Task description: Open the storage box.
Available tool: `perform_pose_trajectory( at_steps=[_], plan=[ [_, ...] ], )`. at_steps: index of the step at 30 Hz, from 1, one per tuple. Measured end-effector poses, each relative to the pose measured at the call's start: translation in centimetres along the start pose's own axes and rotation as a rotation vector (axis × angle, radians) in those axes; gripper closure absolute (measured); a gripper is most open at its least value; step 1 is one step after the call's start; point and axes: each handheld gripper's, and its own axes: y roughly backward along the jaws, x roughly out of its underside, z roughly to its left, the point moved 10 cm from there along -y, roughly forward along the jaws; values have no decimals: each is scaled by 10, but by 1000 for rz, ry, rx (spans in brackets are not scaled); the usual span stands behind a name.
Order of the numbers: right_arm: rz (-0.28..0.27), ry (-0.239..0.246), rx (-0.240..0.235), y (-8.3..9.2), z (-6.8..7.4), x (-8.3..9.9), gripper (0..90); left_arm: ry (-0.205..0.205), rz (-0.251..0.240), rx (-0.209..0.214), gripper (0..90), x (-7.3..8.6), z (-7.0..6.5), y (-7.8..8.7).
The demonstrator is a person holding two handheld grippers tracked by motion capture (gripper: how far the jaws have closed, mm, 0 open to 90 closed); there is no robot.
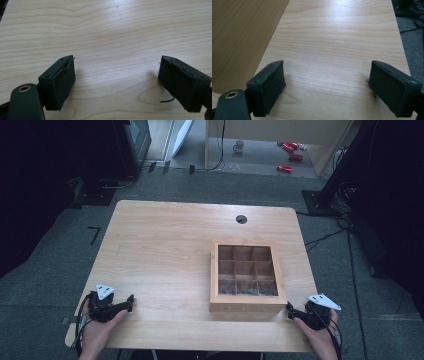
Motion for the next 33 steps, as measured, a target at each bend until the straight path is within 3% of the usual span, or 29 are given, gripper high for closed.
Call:
perform_pose_trajectory(
  at_steps=[3,10,12,13,15,16,17,20,26,27,29,33],
  plan=[
    [0,0,0,0,0,0,131,9,-28,50,147,-6,-13,4],
    [0,2,-2,0,0,0,131,-29,-93,136,147,-23,-55,15],
    [-1,3,-2,0,0,0,131,-37,-96,149,147,-24,-61,16],
    [0,2,0,1,-1,0,132,-48,-101,177,148,-27,-75,17],
    [3,0,2,2,-2,0,134,-65,-104,201,147,-30,-88,19],
    [2,-2,3,2,-2,0,134,-65,-104,201,148,-30,-88,19],
    [0,-9,0,3,-2,-1,134,-76,-109,229,148,-33,-101,20],
    [-12,-17,-2,6,-3,-3,135,-97,-119,263,148,-37,-120,24],
    [-40,-29,-11,13,-1,-9,138,-138,-122,323,148,-41,-150,26],
    [-40,-29,-11,13,-1,-9,138,-138,-122,323,148,-41,-150,26],
    [-53,-34,-15,17,0,-12,140,-159,-121,352,148,-41,-167,26],
    [-68,-33,-19,21,2,-16,143,-183,-126,390,148,-42,-187,28]
  ],
)
